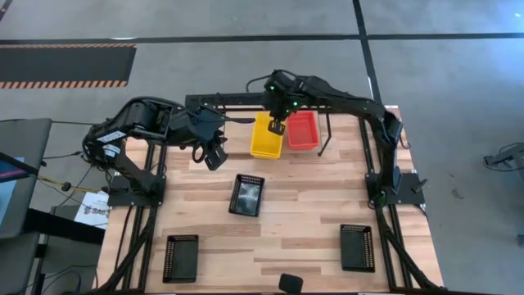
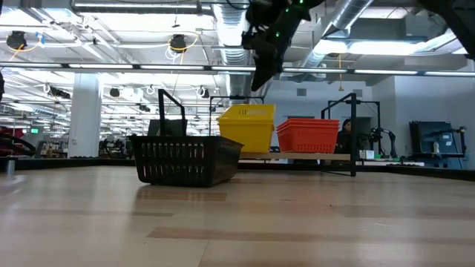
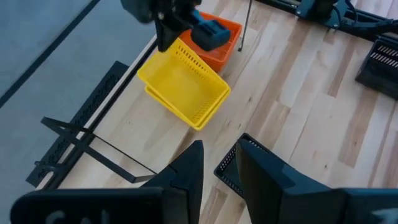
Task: Stack baskets on shelf by color
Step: Stack the yellow bin on top of the other stacked yellow bins on the shelf
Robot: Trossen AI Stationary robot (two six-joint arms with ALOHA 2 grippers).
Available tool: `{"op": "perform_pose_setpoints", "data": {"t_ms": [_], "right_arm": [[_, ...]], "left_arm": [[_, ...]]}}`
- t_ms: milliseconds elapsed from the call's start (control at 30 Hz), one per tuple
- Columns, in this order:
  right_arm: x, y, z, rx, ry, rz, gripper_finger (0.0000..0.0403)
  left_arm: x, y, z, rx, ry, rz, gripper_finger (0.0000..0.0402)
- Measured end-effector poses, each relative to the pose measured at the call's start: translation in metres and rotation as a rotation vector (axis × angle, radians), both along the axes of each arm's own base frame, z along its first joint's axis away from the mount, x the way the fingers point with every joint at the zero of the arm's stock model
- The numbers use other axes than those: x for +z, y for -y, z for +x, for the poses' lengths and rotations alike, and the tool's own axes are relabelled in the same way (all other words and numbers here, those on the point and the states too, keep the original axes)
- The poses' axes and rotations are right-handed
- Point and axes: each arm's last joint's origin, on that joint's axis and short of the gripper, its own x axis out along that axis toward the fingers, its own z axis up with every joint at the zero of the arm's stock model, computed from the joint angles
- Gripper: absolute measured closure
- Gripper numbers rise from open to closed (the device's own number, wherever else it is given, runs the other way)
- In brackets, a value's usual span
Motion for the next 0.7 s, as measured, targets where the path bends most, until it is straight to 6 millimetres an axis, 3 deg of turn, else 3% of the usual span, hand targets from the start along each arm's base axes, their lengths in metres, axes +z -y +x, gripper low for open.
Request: {"op": "perform_pose_setpoints", "data": {"t_ms": [167, 700], "right_arm": [[0.005, 0.005, -0.008, -0.042, -0.005, 0.010, 0.0403], [-0.033, 0.013, -0.010, -0.070, -0.047, 0.035, 0.0403]], "left_arm": [[0.000, 0.000, 0.000, 0.000, -0.001, 0.004, 0.0317], [0.000, 0.000, 0.000, 0.012, 0.006, -0.007, 0.0317]]}}
